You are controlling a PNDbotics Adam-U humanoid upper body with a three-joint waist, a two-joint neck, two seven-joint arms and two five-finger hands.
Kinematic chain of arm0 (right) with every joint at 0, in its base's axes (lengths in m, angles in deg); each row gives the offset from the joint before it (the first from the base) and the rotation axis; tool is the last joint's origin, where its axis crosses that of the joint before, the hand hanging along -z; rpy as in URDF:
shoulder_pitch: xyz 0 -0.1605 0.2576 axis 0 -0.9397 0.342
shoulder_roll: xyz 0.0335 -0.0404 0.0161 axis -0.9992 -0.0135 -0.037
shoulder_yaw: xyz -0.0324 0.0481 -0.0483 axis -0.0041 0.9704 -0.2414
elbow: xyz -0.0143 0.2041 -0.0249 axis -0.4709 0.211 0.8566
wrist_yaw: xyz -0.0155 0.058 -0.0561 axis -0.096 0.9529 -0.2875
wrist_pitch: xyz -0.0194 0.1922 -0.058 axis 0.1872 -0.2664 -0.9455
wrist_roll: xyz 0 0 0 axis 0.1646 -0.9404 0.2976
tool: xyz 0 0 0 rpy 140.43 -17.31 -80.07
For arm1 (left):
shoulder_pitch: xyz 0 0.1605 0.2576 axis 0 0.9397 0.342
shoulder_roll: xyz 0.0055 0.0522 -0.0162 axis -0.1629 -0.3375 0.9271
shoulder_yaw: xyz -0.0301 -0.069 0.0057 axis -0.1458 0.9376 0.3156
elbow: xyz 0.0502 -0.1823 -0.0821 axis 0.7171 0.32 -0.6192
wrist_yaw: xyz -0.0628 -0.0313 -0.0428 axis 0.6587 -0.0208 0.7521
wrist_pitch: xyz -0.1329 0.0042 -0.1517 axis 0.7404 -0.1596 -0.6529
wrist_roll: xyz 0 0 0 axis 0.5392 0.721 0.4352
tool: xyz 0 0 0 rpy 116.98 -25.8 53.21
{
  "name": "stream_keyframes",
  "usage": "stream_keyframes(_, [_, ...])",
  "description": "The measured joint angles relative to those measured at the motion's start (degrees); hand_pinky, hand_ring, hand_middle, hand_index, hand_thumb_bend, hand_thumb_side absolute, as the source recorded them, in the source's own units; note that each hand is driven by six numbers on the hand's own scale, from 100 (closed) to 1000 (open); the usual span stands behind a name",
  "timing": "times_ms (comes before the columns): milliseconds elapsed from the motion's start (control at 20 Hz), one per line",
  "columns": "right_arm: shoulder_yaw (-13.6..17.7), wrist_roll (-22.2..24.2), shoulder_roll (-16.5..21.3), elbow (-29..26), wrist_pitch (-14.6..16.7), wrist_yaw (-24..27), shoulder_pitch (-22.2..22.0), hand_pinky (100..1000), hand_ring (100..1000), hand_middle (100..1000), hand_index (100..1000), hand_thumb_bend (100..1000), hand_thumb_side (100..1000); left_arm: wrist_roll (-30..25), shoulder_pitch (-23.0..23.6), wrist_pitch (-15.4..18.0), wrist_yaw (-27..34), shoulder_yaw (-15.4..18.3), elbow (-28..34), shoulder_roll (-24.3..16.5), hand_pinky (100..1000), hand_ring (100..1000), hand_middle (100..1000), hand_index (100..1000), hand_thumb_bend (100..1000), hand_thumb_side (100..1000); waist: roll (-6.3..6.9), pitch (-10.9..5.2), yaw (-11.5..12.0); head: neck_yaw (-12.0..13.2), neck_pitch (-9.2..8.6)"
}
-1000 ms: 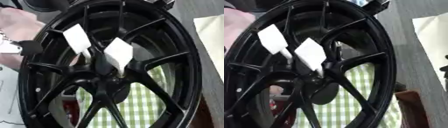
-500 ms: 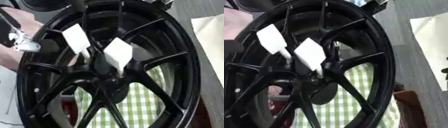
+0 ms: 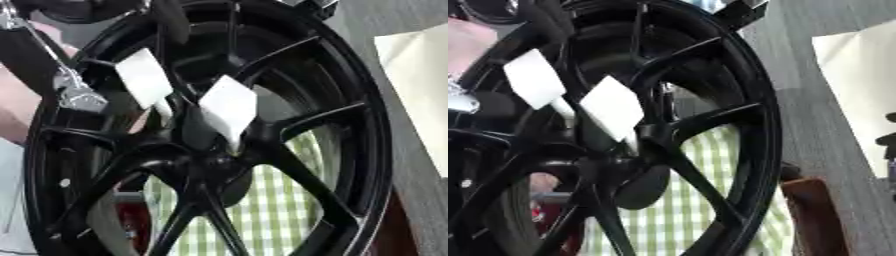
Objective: Pull the pin out of the wheel hub.
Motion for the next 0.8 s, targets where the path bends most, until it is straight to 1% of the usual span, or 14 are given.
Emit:
stream_keyframes(400, [-0.3, 0.2, 0.0, 0.0, -0.2, 0.0, 0.3, 875, 581, 715, 764, 100, 580, 1.1, 0.2, 1.1, -5.1, -1.8, -2.5, 0.2, 847, 813, 787, 842, 509, 411, 0.0, 0.0, -0.2, 0.0, 0.0])
stream_keyframes(450, [-0.3, 0.3, 0.0, 0.0, -0.2, 0.0, 0.3, 875, 581, 715, 764, 100, 562, 1.3, 0.2, 1.3, -5.8, -1.9, -2.8, 0.2, 846, 813, 787, 842, 515, 415, 0.0, 0.0, -0.2, 0.0, 0.0])
stream_keyframes(500, [-0.4, 0.3, 0.0, 0.0, -0.3, -0.1, 0.3, 875, 580, 715, 764, 100, 580, 1.4, 0.2, 1.4, -6.4, -1.9, -3.0, 0.2, 845, 814, 788, 842, 528, 424, 0.01, 0.0, -0.2, 0.0, 0.0])
stream_keyframes(550, [-0.4, 0.4, 0.0, 0.0, -0.3, -0.1, 0.3, 876, 580, 715, 764, 100, 580, 1.5, 0.2, 1.5, -6.9, -1.9, -3.3, 0.2, 845, 815, 788, 842, 535, 428, 0.02, 0.0, -0.2, 0.0, 0.0])
stream_keyframes(800, [-0.7, 0.6, 0.0, 0.0, -0.6, -0.1, 0.4, 876, 579, 715, 765, 100, 581, 2.1, 0.2, 2.1, -9.2, -2.1, -4.4, 0.7, 844, 816, 798, 845, 530, 428, 0.02, 0.0, -0.2, 0.0, -0.01])
